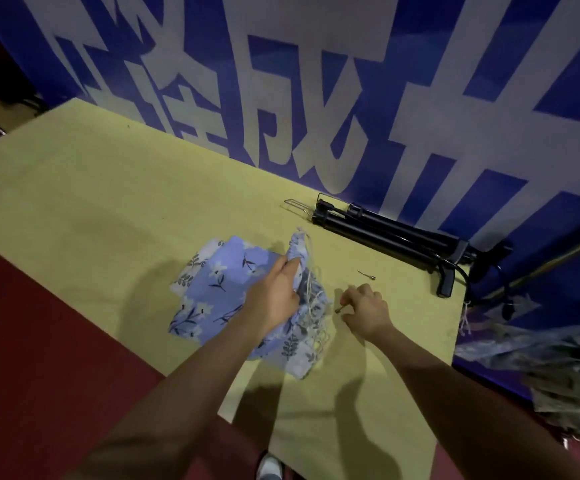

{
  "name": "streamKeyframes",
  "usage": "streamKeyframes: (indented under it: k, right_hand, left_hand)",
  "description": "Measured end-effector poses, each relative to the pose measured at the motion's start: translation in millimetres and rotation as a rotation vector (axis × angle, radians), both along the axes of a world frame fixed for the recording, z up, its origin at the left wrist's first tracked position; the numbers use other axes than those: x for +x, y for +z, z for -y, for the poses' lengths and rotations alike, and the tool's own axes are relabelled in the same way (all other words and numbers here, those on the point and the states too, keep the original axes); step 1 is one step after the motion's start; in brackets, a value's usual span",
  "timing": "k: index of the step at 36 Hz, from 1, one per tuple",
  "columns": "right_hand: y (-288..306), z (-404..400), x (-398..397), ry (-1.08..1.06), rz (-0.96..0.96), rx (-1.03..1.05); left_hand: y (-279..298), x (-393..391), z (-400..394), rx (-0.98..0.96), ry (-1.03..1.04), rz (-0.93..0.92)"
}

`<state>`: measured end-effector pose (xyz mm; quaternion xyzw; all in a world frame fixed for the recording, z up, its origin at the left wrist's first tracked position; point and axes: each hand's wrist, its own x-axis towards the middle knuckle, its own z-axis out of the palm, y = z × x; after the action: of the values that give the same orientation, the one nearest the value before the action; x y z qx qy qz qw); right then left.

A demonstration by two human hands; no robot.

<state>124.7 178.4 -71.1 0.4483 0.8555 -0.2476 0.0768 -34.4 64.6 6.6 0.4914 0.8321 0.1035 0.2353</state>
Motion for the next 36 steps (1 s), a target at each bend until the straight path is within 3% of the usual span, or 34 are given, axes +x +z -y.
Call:
streamKeyframes:
  k: [9,14,18,21,24,28,32,36]
  right_hand:
    - [-11.4,8.1,8.3,0.009,-0.046,0.048]
    - [11.0,9.0,-1.5,-0.244,-0.436,0.041]
    - [52.1,14.9,-22.6,-0.291,-0.827,-0.172]
    - [73.1,23.8,-35.9,-0.229,-0.934,-0.279]
    - [76.0,34.7,-40.8,-0.125,-0.9,-0.366]
    - [65.1,41.4,-38.7,0.022,-0.693,-0.321]
    - [62.8,41.1,-43.1,0.113,-0.43,-0.103]
    - [68.0,38.6,-50.9,0.223,-0.333,0.125]
  left_hand:
    - [-5.2,6.7,5.6,-0.013,-0.107,0.031]
    - [1.8,7.3,6.5,-0.07,-0.192,-0.088]
    - [8.7,10.3,4.1,-0.067,-0.188,0.045]
    - [13.7,12.0,3.7,0.001,-0.104,0.141]
    - [16.7,10.6,5.9,0.079,-0.047,0.19]
    - [21.2,1.3,10.1,0.107,0.03,0.213]
    - [25.0,-8.1,15.1,0.122,0.031,0.211]
    - [26.3,-12.3,17.3,0.131,0.022,0.214]
